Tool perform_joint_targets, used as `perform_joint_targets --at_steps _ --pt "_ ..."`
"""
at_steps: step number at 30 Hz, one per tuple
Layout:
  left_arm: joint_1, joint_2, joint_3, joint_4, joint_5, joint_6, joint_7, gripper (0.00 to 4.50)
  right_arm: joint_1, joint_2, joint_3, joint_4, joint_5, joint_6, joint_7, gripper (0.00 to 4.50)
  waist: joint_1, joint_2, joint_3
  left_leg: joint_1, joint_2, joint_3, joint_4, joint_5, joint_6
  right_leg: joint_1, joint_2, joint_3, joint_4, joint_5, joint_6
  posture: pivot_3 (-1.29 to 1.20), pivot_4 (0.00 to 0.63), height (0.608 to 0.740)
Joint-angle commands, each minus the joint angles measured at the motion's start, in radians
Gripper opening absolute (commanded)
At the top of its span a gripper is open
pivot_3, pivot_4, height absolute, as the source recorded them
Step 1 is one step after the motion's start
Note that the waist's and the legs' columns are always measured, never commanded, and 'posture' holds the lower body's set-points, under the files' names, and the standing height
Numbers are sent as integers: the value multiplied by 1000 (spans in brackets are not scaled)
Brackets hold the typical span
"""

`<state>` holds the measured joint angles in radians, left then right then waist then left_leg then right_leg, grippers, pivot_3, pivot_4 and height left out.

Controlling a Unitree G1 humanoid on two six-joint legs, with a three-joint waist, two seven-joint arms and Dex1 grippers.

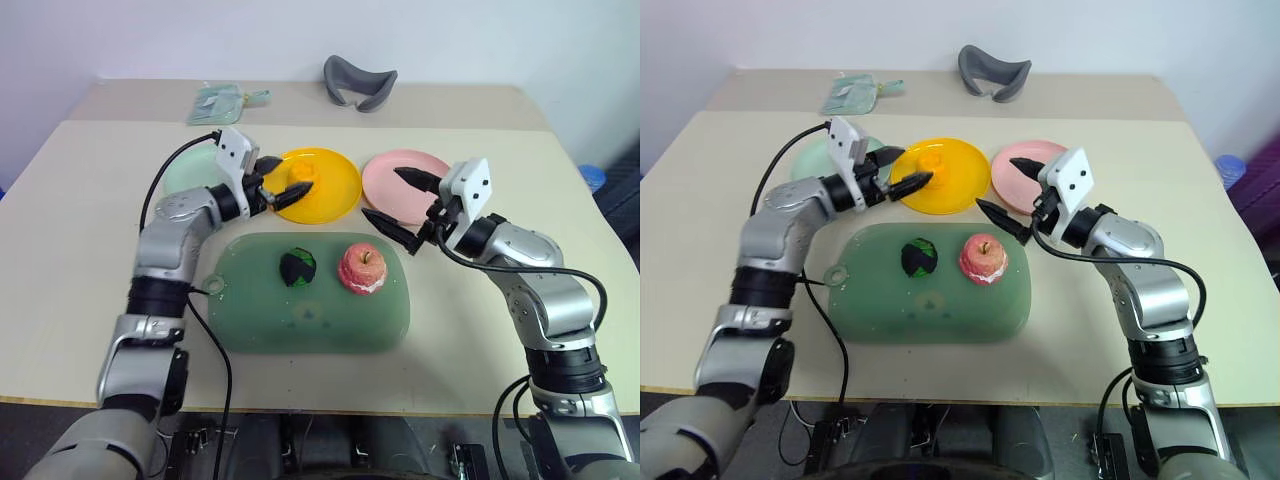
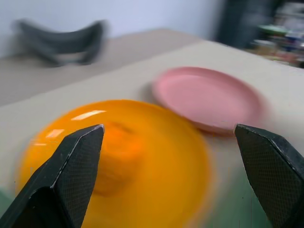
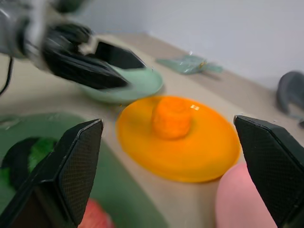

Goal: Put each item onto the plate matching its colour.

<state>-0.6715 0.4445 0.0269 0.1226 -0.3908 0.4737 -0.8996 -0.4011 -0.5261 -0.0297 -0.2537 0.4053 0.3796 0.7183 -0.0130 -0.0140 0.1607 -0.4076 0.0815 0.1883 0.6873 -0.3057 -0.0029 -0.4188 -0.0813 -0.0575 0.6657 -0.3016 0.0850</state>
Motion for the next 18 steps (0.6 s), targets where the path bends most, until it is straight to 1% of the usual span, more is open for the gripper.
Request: perform_joint_targets --at_steps 1,5,9,11,14,18 --pt "66 67 15 -177 -89 69 -80 4479 11 -13 -21 -59 31 3 20 4500 0 0 0 0 0 -1 1 0 0 0 0 0 0 0 0 0 150 740" --pt "147 161 44 -284 -162 140 -134 4479 29 -12 -18 -75 41 17 27 4500 0 0 0 0 0 -1 2 0 0 1 0 0 1 0 0 0 150 740" --pt "208 230 13 -343 -178 161 -179 4479 71 -30 -38 -115 70 36 44 4500 3 0 0 0 0 -1 2 0 0 1 0 0 1 0 0 0 150 740" --pt "223 241 -12 -360 -158 150 -175 4479 126 -68 -59 -159 102 54 82 4500 9 0 0 0 0 -2 2 0 0 1 0 0 1 0 0 0 150 740" --pt "234 241 -40 -377 -144 149 -159 4479 281 -142 -128 -266 185 87 149 4500 25 0 0 0 0 -2 3 -1 1 2 0 0 0 0 0 0 150 740" --pt "244 242 -73 -377 -116 129 -157 4479 421 -181 -215 -385 276 91 177 4500 23 0 0 0 0 -3 4 -1 1 3 0 0 0 0 0 0 150 740"
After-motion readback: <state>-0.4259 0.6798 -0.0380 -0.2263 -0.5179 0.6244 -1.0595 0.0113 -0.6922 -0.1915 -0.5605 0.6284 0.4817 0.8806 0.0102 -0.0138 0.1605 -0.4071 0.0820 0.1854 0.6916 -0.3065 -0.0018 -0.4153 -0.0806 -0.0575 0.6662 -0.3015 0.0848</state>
